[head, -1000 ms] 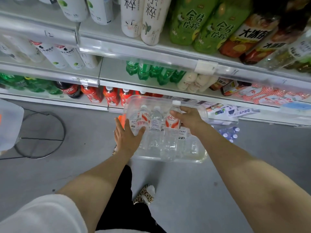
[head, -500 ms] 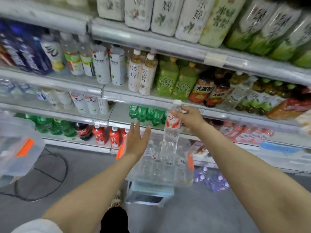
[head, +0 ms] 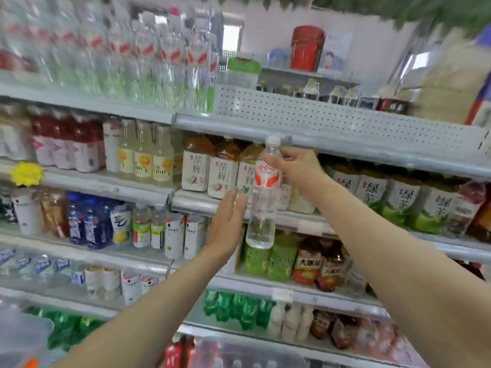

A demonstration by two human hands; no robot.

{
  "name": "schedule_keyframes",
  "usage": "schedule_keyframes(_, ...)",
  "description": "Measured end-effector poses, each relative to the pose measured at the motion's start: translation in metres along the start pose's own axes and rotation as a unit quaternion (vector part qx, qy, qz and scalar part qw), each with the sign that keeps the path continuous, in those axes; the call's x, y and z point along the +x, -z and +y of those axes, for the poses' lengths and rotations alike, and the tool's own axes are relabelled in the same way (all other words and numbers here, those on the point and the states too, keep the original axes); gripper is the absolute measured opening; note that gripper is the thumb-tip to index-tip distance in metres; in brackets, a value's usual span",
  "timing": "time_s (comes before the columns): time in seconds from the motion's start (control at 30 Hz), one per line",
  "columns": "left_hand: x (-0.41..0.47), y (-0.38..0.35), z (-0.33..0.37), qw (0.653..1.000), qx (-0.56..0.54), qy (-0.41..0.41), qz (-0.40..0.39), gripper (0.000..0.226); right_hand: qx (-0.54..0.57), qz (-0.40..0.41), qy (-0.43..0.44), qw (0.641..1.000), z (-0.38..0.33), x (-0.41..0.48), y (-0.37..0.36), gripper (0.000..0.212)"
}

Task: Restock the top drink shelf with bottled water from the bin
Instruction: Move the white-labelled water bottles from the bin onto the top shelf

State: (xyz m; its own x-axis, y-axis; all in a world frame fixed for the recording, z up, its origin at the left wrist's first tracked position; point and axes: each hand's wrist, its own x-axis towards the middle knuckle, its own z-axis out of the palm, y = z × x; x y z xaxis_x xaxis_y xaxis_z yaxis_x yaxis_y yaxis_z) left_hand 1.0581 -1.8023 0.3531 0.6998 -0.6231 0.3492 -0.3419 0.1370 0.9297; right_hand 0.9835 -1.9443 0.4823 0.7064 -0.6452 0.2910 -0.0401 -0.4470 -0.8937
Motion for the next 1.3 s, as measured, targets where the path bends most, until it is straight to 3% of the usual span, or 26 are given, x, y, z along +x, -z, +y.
schedule_keyframes(0.13, 0.037, 0.009, 0.046, 0.996, -0.006, -0.084, 0.005, 0.07, 0.008, 0.007, 0.052, 0.999, -0.062, 0.033, 0.01, 0.068)
schedule_keyframes(0.23, 0.064, 0.021, 0.071, 0.992, -0.023, -0.124, -0.001, 0.073, 0.014, 0.015, 0.113, 0.993, -0.1, 0.06, 0.015, 0.026)
schedule_keyframes(0.3, 0.083, 0.03, 0.084, 0.99, -0.033, -0.137, -0.008, 0.076, 0.019, 0.018, 0.139, 0.99, -0.122, 0.079, 0.018, 0.015)
schedule_keyframes(0.5, 0.147, 0.056, 0.112, 0.987, -0.016, -0.154, -0.032, 0.08, 0.042, 0.017, 0.183, 0.982, -0.175, 0.138, 0.004, 0.021)
schedule_keyframes(0.8, 0.251, 0.089, 0.116, 0.986, 0.065, -0.14, -0.058, 0.083, 0.018, 0.037, 0.201, 0.979, -0.19, 0.23, -0.033, 0.045)
schedule_keyframes(0.9, 0.278, 0.089, 0.114, 0.986, 0.073, -0.131, -0.068, 0.085, 0.014, 0.041, 0.2, 0.979, -0.186, 0.259, -0.038, 0.041)
schedule_keyframes(1.07, 0.316, 0.087, 0.114, 0.987, 0.081, -0.113, -0.08, 0.081, 0.031, 0.05, 0.197, 0.979, -0.174, 0.302, -0.042, 0.015)
schedule_keyframes(1.23, 0.346, 0.087, 0.108, 0.988, 0.071, -0.089, -0.1, 0.082, 0.041, 0.064, 0.179, 0.981, -0.161, 0.334, -0.047, 0.057)
schedule_keyframes(1.3, 0.356, 0.085, 0.105, 0.989, 0.075, -0.071, -0.103, 0.083, 0.046, 0.065, 0.176, 0.981, -0.155, 0.345, -0.05, 0.058)
